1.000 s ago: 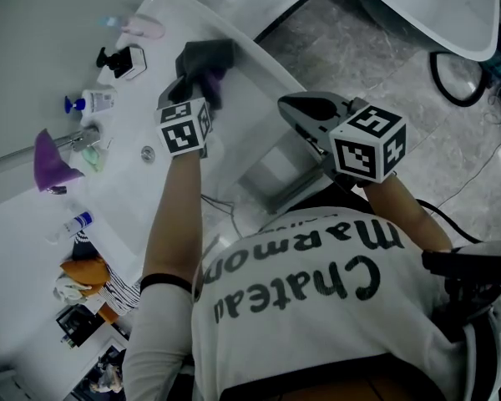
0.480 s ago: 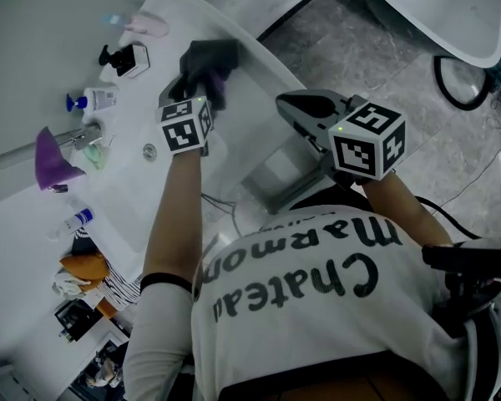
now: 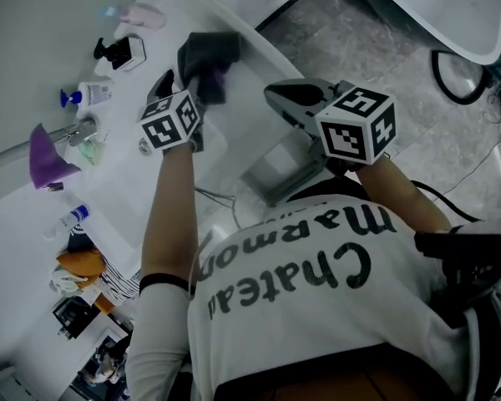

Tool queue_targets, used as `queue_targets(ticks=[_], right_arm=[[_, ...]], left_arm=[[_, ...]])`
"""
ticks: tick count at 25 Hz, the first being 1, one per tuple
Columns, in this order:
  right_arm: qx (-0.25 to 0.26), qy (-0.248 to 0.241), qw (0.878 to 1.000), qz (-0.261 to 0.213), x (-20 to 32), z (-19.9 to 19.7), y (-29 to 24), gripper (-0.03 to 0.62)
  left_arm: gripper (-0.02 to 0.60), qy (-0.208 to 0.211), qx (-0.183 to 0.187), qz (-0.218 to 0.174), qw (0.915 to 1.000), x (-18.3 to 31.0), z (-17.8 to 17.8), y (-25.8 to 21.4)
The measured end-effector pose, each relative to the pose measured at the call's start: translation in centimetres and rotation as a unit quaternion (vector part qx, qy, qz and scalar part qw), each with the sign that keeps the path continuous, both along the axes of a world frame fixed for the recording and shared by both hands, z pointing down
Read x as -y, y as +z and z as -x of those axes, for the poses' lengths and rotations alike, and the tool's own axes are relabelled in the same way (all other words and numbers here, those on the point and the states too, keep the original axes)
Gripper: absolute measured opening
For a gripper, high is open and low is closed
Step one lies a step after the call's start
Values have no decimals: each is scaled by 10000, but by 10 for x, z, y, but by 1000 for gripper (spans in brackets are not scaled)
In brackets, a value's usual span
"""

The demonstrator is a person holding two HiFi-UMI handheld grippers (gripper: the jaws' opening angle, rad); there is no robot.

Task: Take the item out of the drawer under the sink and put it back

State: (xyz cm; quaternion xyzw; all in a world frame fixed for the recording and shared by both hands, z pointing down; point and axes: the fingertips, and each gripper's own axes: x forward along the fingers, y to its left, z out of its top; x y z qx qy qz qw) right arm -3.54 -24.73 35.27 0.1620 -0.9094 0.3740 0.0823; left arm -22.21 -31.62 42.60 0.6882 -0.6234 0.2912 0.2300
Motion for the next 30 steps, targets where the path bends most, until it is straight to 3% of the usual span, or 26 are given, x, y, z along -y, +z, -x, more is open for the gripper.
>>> queue_targets(ticks=[4, 9, 23, 30], right_arm=[[-33, -64, 10000, 9, 0, 10, -1, 11], [-52, -58, 10000, 31, 3, 17, -1, 11], [-200, -34, 9997, 118, 3, 19, -3, 12], [-241, -11, 9997, 101, 1, 18, -5, 11]], left_arm=[[268, 66, -294, -69, 9995, -2, -1, -5], [268, 630, -712, -151, 9954, -1, -20, -7], [273, 858, -770, 63, 9933, 2, -30, 0], [318, 951, -1119, -1, 9892, 0, -44, -13]])
